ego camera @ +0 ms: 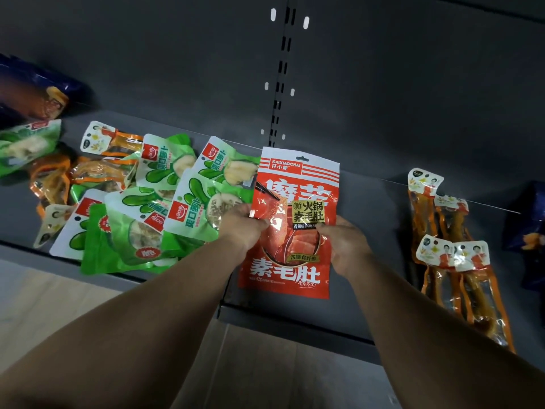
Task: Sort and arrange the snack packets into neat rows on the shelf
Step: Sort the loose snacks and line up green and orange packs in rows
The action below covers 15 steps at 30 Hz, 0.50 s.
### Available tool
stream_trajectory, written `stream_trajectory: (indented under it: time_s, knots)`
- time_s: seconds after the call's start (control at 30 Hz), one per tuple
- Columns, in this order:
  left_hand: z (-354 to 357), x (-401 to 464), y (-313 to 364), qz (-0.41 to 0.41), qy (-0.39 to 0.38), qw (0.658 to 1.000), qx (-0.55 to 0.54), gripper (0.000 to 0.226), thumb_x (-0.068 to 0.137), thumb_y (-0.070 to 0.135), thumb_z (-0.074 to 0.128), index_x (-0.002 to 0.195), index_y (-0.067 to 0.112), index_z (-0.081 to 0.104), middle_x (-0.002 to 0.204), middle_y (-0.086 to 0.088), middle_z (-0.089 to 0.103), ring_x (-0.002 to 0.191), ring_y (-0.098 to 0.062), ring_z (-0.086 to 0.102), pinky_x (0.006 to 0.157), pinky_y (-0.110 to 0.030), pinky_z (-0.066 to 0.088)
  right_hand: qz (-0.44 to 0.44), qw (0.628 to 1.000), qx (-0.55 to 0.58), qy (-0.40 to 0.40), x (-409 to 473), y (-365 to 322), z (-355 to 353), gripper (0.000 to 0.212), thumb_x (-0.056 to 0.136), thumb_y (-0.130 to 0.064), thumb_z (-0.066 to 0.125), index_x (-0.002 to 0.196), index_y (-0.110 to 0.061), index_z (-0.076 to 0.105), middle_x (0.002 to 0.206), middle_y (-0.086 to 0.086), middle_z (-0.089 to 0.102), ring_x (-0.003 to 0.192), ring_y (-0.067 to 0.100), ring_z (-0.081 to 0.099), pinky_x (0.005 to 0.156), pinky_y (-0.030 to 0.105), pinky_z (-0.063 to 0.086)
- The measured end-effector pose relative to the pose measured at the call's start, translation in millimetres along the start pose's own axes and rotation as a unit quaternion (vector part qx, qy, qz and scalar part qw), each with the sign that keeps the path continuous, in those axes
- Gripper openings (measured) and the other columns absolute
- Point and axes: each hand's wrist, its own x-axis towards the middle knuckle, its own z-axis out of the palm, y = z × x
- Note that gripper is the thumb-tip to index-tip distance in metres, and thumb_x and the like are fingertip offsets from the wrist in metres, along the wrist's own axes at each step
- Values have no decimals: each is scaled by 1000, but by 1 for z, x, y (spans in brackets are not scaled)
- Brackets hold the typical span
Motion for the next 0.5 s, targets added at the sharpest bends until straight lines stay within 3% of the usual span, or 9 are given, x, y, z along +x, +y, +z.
stream_trajectory:
  time_s: [0.07,0.2,0.4,0.5]
  knots:
    - [-4,0,3,4,6,1000,-8,25,84,3,68,108,10,64,106,-6,69,88,-19,63,77,-27,51,-8,1000,14,-10,-1,-3,3,13,94,-9,57,90,-17,65,88,7,71,78,26,69,82,47,55]
    - [-19,-3,10,9,19,1000,-10,18,86,5,65,96,19,62,90,1,66,80,-18,62,68,-25,48,-23,999,23,-27,-7,-10,16,11,93,-9,58,94,-16,66,92,8,72,80,26,70,79,45,56]
    - [-56,-5,17,23,48,999,-2,25,87,5,62,111,14,64,97,-1,66,89,-20,62,80,-27,48,-34,996,18,-80,-20,-18,49,12,93,-10,58,97,-16,68,96,9,73,85,27,70,81,45,56]
    - [-86,-7,25,28,59,998,5,26,87,3,61,111,13,64,100,-5,68,88,-23,63,74,-28,51,-41,991,21,-124,-28,-24,71,17,94,-7,55,105,-11,67,92,9,73,76,21,70,67,34,57]
